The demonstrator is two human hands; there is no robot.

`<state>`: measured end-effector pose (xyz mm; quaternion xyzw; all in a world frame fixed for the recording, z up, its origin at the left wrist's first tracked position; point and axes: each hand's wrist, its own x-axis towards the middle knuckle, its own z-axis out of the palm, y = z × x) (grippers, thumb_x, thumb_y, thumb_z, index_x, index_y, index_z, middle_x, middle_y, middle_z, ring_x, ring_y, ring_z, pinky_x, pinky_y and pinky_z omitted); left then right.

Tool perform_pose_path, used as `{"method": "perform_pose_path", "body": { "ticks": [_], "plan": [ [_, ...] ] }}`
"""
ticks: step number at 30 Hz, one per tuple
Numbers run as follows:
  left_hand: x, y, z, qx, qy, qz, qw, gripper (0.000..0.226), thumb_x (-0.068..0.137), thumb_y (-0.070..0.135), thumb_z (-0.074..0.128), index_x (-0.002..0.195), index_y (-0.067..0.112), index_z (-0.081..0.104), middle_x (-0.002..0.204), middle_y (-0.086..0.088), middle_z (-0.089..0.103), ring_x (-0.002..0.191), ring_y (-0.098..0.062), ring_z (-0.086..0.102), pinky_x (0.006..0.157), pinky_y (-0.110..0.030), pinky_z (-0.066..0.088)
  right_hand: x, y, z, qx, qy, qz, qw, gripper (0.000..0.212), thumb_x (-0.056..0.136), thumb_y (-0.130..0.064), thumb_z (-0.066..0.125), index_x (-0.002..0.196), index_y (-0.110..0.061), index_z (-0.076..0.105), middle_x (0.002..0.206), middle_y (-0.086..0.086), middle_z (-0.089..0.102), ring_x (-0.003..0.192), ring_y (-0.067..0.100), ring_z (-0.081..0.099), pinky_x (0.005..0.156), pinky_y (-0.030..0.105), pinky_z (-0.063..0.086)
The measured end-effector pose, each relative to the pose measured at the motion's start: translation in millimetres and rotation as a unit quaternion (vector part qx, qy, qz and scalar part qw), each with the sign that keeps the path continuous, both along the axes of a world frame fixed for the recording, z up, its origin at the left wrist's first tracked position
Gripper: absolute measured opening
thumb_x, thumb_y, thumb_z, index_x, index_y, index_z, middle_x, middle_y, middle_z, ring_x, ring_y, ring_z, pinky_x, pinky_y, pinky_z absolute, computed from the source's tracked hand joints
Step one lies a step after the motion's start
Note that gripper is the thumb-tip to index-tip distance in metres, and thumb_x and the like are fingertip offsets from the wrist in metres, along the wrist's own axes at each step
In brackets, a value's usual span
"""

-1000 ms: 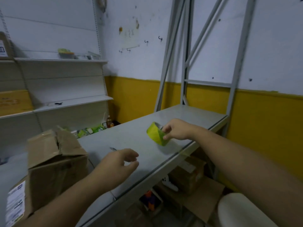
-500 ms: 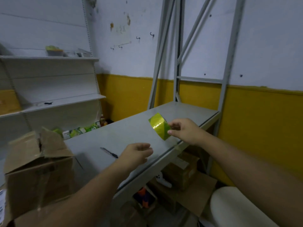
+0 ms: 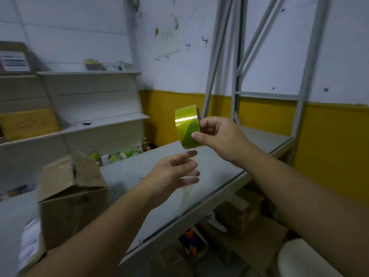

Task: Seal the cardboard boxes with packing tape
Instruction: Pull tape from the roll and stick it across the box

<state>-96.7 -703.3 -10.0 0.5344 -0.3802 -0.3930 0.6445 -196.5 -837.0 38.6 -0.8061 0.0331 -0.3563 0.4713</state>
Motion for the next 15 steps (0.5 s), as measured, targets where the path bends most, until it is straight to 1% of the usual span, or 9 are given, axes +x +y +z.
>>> {"method": "perform_pose_path", "body": {
  "ticks": [1, 3, 5, 7, 9, 11, 12, 13, 15],
  "plan": [
    [3, 13, 2, -0.001, 0.001, 0.004, 1.0, 0.049, 0.074, 0.01, 0.066, 0.122, 0.014, 0.056, 0.089, -0.009, 0.064, 0.081, -0.023, 0.066, 0.078, -0.036, 0.054, 7, 11, 0, 0.013, -0.017, 0.016, 1.0, 0.012, 0.084, -0.004, 0.067, 0.085, -0.016, 0.065, 0.083, -0.002, 0.069, 0.08, 0.007, 0.067, 0.078, 0.024, 0.055],
    [8, 41, 5, 0.012, -0.021, 0.033, 0.999, 0.046, 0.075, 0.007, 0.065, 0.12, 0.014, 0.058, 0.083, -0.009, 0.067, 0.073, -0.022, 0.066, 0.069, -0.034, 0.054, 21, 31, 2, 0.05, -0.054, 0.052, 0.996, 0.013, 0.085, -0.002, 0.064, 0.086, -0.015, 0.063, 0.082, -0.002, 0.069, 0.078, 0.005, 0.067, 0.074, 0.02, 0.054],
    [13, 70, 7, 0.033, -0.034, 0.061, 0.997, 0.042, 0.074, 0.018, 0.065, 0.116, 0.013, 0.061, 0.083, -0.008, 0.067, 0.07, -0.02, 0.065, 0.062, -0.031, 0.053, 34, 48, 5, 0.105, -0.078, 0.093, 0.987, 0.014, 0.085, 0.001, 0.061, 0.09, -0.013, 0.062, 0.086, 0.0, 0.069, 0.08, 0.006, 0.067, 0.075, 0.019, 0.054],
    [19, 97, 11, 0.048, -0.036, 0.086, 0.995, 0.04, 0.076, 0.032, 0.06, 0.113, 0.014, 0.063, 0.078, -0.006, 0.065, 0.06, -0.016, 0.058, 0.051, -0.025, 0.046, 46, 64, 5, 0.179, -0.093, 0.154, 0.967, 0.019, 0.08, -0.001, 0.062, 0.095, -0.011, 0.061, 0.089, 0.002, 0.07, 0.085, 0.011, 0.067, 0.078, 0.023, 0.056],
    [27, 121, 16, 0.062, -0.03, 0.121, 0.99, 0.042, 0.081, 0.043, 0.052, 0.111, 0.016, 0.064, 0.069, -0.004, 0.058, 0.052, -0.012, 0.047, 0.046, -0.023, 0.035, 61, 79, 3, 0.281, -0.106, 0.235, 0.924, 0.032, 0.069, -0.006, 0.064, 0.1, -0.011, 0.059, 0.088, 0.001, 0.072, 0.087, 0.014, 0.068, 0.079, 0.028, 0.057],
    [33, 143, 25, 0.077, -0.038, 0.167, 0.982, 0.037, 0.088, 0.041, 0.048, 0.106, 0.014, 0.066, 0.064, -0.004, 0.052, 0.049, -0.012, 0.041, 0.048, -0.024, 0.029, 73, 90, 0, 0.364, -0.108, 0.302, 0.874, 0.052, 0.057, -0.01, 0.076, 0.105, -0.01, 0.057, 0.089, 0.002, 0.072, 0.087, 0.016, 0.068, 0.08, 0.031, 0.057],
    [35, 153, 31, 0.09, -0.064, 0.191, 0.975, 0.031, 0.09, 0.036, 0.049, 0.101, 0.012, 0.067, 0.065, -0.005, 0.054, 0.049, -0.013, 0.045, 0.049, -0.024, 0.032, 79, 95, -2, 0.391, -0.102, 0.329, 0.853, 0.064, 0.049, -0.011, 0.083, 0.108, -0.008, 0.058, 0.093, 0.006, 0.071, 0.089, 0.019, 0.068, 0.081, 0.033, 0.057],
    [38, 164, 36, 0.107, -0.099, 0.212, 0.966, 0.026, 0.091, 0.031, 0.052, 0.094, 0.011, 0.069, 0.067, -0.006, 0.06, 0.051, -0.014, 0.052, 0.05, -0.024, 0.039, 83, 100, -4, 0.413, -0.093, 0.35, 0.835, 0.074, 0.043, -0.011, 0.089, 0.111, -0.007, 0.059, 0.099, 0.01, 0.069, 0.092, 0.022, 0.067, 0.085, 0.036, 0.056],
    [43, 183, 50, 0.147, -0.19, 0.243, 0.94, 0.019, 0.088, 0.026, 0.057, 0.086, 0.014, 0.071, 0.073, -0.005, 0.07, 0.06, -0.014, 0.064, 0.055, -0.024, 0.05, 91, 109, -10, 0.453, -0.072, 0.376, 0.805, 0.084, 0.036, -0.01, 0.094, 0.113, -0.007, 0.062, 0.108, 0.014, 0.066, 0.095, 0.025, 0.067, 0.088, 0.036, 0.053]
  ]
}}
